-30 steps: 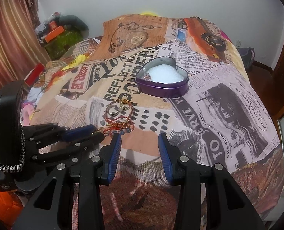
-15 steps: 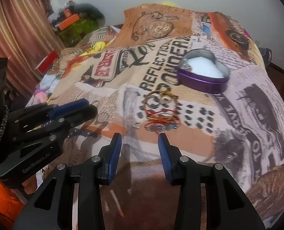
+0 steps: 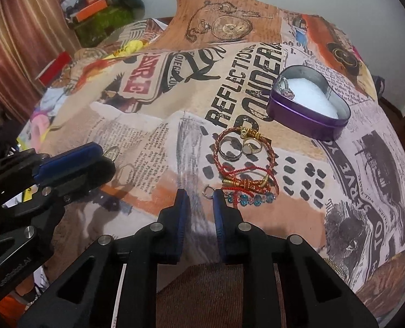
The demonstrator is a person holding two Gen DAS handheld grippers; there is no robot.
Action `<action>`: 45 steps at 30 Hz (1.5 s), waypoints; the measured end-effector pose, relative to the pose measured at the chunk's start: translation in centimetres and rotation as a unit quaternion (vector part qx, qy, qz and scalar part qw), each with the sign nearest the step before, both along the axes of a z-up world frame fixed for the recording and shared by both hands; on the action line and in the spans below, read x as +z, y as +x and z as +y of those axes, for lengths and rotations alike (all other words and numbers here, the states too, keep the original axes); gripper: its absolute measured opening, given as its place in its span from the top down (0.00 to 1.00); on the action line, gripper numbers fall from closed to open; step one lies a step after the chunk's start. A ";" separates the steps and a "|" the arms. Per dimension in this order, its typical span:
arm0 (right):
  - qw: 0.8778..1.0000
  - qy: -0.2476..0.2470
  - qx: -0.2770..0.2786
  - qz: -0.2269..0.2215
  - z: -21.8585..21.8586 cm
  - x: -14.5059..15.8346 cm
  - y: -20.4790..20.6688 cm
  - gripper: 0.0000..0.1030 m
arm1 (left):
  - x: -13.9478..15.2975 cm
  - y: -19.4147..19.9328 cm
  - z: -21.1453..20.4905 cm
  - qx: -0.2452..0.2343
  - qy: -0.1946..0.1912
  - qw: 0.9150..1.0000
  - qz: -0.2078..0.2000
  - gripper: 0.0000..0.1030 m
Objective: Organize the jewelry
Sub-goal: 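Close the left tool on a gold ring beside the bracelets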
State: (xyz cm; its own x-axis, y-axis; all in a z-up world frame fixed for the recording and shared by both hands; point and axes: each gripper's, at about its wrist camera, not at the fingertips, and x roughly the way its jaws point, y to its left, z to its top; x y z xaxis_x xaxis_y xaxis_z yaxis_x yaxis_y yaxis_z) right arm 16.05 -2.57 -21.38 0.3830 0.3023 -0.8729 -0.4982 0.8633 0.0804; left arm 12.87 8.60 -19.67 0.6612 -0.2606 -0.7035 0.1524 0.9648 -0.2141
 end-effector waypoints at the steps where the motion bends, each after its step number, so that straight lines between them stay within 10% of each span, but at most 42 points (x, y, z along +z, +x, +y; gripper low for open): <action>1: 1.000 -0.004 0.000 -0.003 0.1 -0.1 0.0 0.84 | 0.0 -0.1 0.0 0.000 0.000 1.000 -0.001 0.84; 21: 0.999 -0.014 -0.024 -0.025 0.1 -0.3 0.7 0.97 | 0.2 0.0 -0.1 -0.001 -0.001 1.000 0.001 0.84; 45: 1.000 0.005 -0.015 0.009 -0.3 -0.4 1.9 0.87 | 0.3 1.0 -0.1 0.016 0.002 1.000 0.004 0.84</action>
